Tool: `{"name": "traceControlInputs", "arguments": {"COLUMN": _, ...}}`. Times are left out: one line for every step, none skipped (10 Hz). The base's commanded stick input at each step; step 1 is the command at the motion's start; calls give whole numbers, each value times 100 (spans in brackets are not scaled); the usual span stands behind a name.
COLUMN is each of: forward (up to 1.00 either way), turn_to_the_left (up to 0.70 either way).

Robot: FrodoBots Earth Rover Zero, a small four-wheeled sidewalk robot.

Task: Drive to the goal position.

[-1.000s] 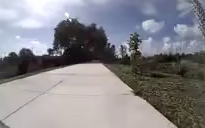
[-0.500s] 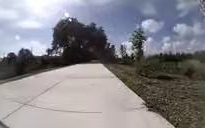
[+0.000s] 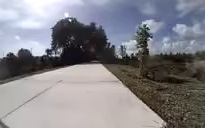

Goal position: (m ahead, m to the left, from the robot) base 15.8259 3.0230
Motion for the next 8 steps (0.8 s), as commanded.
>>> {"name": "traceControlInputs", "arguments": {"forward": 85, "turn_to_the_left": 34}}
{"name": "traceControlInputs", "arguments": {"forward": 85, "turn_to_the_left": 34}}
{"name": "traceControlInputs", "arguments": {"forward": 85, "turn_to_the_left": 1}}
{"name": "traceControlInputs", "arguments": {"forward": 85, "turn_to_the_left": 0}}
{"name": "traceControlInputs", "arguments": {"forward": 85, "turn_to_the_left": 0}}
{"name": "traceControlInputs", "arguments": {"forward": 85, "turn_to_the_left": 0}}
{"name": "traceControlInputs", "arguments": {"forward": 85, "turn_to_the_left": 0}}
{"name": "traceControlInputs", "arguments": {"forward": 85, "turn_to_the_left": 0}}
